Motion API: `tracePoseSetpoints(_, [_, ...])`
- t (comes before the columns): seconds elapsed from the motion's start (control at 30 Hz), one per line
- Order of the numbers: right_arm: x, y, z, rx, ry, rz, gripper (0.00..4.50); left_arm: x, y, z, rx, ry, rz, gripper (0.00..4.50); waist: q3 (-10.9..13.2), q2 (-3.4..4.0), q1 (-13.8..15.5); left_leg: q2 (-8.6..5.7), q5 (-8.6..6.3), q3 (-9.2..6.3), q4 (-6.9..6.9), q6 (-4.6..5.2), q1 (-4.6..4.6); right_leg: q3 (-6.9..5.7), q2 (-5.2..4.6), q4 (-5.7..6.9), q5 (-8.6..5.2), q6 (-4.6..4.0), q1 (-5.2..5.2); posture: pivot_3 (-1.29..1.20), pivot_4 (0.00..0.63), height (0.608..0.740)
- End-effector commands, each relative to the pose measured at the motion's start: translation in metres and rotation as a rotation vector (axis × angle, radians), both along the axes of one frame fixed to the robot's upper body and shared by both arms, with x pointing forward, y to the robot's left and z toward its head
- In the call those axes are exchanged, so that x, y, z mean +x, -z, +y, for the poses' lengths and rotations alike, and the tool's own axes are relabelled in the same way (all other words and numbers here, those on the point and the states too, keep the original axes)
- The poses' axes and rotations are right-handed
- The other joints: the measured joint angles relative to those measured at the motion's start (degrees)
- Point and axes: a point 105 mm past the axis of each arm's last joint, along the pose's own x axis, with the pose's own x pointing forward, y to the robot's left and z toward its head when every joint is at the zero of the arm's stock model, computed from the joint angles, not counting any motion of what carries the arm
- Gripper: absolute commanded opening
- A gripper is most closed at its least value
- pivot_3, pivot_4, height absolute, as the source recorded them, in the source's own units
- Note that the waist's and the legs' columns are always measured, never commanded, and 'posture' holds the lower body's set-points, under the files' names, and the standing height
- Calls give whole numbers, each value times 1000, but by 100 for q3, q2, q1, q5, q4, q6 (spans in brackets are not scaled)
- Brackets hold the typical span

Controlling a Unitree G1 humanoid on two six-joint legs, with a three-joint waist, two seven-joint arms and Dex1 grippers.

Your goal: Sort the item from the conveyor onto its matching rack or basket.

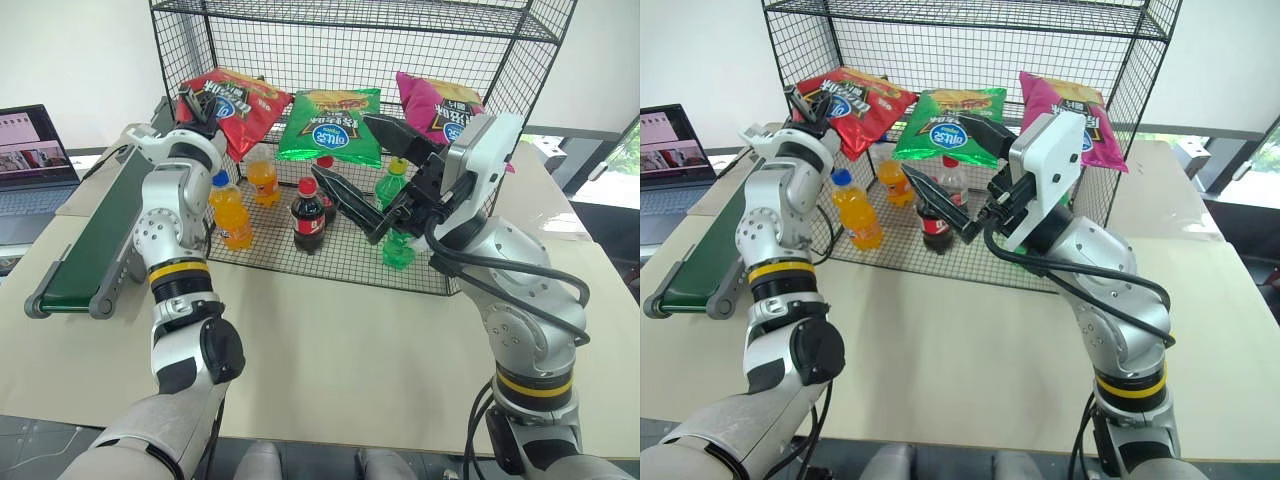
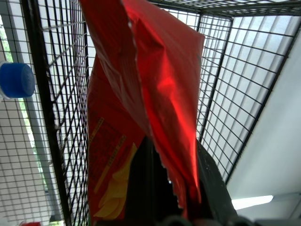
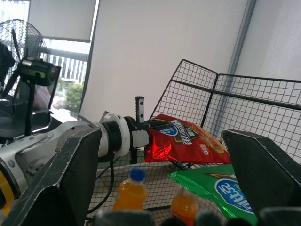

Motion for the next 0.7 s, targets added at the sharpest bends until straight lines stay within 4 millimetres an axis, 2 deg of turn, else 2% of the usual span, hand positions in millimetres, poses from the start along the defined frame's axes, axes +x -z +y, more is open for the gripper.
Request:
tracePoseSetpoints(0.03, [-6, -15, -1, 2, 23, -84, 4500, 6, -18, -2, -13, -29, -37, 32, 0, 0, -4, 0, 0, 0, 0, 0, 1, 0, 0, 0, 0, 0, 0, 0, 150, 740])
tracePoseSetpoints(0.23, [-4, -16, -2, 3, 48, -86, 4500, 9, -18, -4, -4, -44, -45, 32, 1, 2, -31, 0, 1, -1, -3, 0, 0, 0, 0, 1, -1, 1, 0, 0, 150, 740])
tracePoseSetpoints(0.33, [-3, -16, -2, 2, 51, -82, 4500, 5, -23, -8, -7, -24, -89, 873, 1, 2, -39, 0, 1, -1, -2, 0, -1, 0, 0, 1, -1, 2, 0, 0, 150, 740])
tracePoseSetpoints(0.6, [-1, -13, -4, 5, 56, -71, 4500, -14, -20, 3, 40, -37, -94, 4149, 2, 3, -67, 0, 2, -2, -2, 1, 0, -1, 0, 5, -1, 2, 0, 0, 150, 740])
tracePoseSetpoints(0.63, [-1, -13, -4, 6, 55, -70, 4500, -18, -19, 5, 51, -40, -89, 4411, 2, 3, -69, 0, 2, -2, -2, 1, 0, 0, 0, 7, -1, 2, 0, 0, 150, 740])
tracePoseSetpoints(0.7, [-1, -12, -4, 9, 53, -67, 4500, -28, -17, 11, 79, -49, -71, 4411, 2, 3, -67, 1, 3, -3, -1, -2, 2, 0, 0, 11, -1, 2, 1, 0, 150, 740])
